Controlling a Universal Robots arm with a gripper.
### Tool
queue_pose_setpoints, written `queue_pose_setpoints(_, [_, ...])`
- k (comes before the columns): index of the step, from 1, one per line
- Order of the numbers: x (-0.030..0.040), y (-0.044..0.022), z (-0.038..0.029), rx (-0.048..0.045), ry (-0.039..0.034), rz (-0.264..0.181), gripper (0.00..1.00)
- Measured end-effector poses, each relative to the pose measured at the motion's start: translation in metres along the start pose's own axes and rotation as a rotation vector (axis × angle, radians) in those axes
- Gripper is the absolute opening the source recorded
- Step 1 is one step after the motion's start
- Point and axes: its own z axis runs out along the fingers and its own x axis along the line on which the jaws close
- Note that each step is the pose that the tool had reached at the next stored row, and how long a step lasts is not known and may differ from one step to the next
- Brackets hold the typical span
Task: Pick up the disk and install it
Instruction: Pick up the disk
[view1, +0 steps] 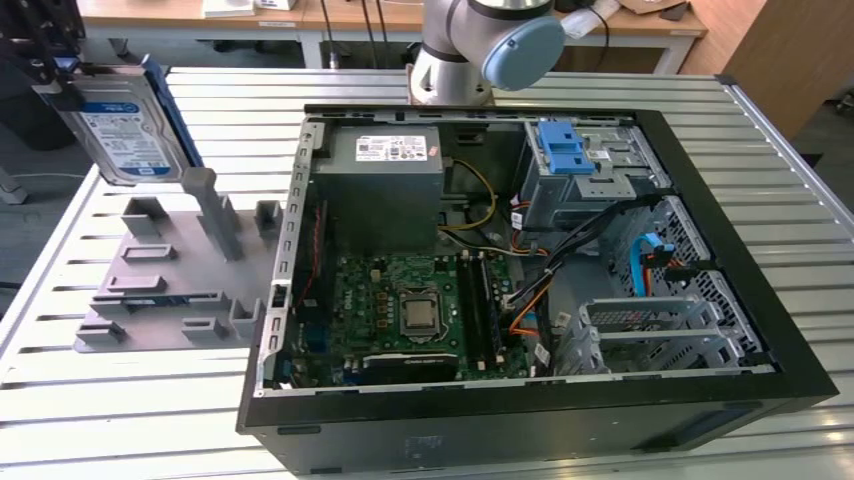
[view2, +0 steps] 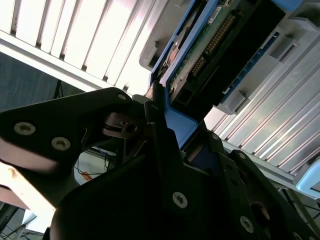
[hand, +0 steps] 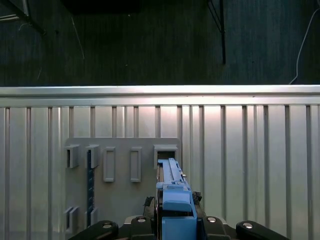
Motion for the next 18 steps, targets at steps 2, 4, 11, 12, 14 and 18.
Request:
queue_pose_setpoints(2, [0.0,0.0,-0.0012,0.0,0.0,0.0,0.36])
queue_pose_setpoints(4, [0.0,0.0,-0.0025,0.0001,0.0,0.0,0.36])
queue_pose_setpoints(11, [0.0,0.0,-0.0063,0.0,0.0,0.0,0.36])
queue_pose_setpoints(12, [0.0,0.0,-0.0068,0.0,0.0,0.0,0.36])
queue_pose_setpoints(14, [0.0,0.0,-0.0073,0.0003,-0.0001,0.0,0.36])
queue_pose_setpoints(18, [-0.0001,0.0,-0.008,0.0001,-0.0001,0.0,0.36])
